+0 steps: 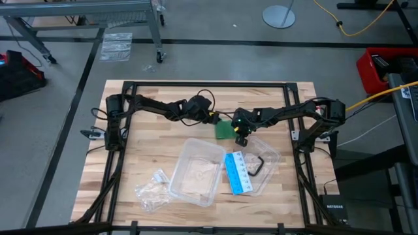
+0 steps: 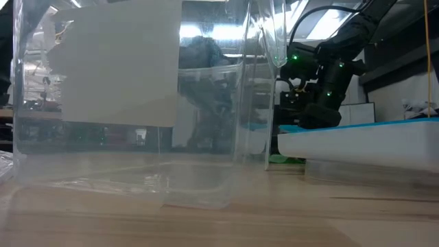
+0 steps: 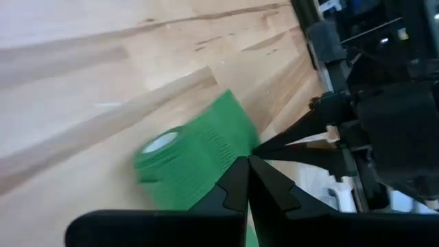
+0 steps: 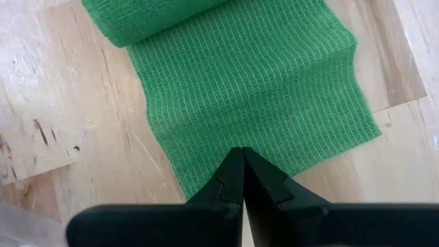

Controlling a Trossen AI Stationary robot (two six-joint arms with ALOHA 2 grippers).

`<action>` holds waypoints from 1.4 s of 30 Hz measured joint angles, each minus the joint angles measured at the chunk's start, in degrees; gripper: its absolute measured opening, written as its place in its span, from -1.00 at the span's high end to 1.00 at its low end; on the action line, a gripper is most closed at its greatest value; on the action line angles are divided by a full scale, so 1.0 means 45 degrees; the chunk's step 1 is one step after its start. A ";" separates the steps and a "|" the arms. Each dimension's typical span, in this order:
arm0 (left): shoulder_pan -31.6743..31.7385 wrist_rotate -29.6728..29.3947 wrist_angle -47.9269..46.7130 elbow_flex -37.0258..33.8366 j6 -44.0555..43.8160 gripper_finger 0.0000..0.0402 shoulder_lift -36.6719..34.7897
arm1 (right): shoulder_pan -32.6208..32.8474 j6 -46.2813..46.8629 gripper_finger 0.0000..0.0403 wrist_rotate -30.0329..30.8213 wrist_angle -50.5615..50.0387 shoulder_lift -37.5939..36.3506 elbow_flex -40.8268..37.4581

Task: Roll bandage
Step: Roll the green bandage

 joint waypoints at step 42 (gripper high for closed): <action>-0.1145 -0.0476 -0.0979 -0.0073 -0.1211 0.99 0.0704 | 0.0005 -0.0010 0.96 0.0208 -0.0186 0.0005 -0.0025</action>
